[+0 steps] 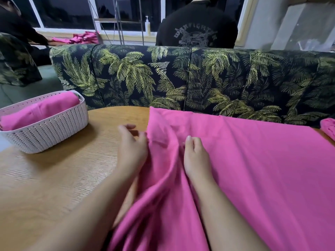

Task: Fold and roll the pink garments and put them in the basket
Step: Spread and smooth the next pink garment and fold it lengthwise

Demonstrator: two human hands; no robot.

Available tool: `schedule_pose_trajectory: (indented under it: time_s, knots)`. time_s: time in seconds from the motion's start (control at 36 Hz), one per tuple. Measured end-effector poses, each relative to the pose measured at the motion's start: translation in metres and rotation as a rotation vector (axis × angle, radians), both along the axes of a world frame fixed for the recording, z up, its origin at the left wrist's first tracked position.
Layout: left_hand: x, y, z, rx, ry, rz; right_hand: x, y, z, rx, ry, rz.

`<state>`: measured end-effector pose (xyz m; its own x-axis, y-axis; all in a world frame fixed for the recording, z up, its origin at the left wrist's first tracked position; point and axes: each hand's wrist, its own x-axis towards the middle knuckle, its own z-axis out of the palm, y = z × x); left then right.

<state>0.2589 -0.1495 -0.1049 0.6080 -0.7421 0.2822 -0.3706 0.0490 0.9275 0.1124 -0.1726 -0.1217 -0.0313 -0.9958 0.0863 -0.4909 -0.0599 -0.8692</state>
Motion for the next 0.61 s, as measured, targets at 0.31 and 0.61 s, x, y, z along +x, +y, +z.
schedule_pose_trajectory:
  time_s: [0.31,0.61]
  knots:
    - [0.157,0.045,0.033,0.322,-0.574,0.304,-0.006,-0.002,-0.014,0.058,0.687,0.129]
    - [0.130,-0.010,-0.010,0.559,-0.587,0.105,-0.008,0.006,-0.008,0.124,0.750,0.041]
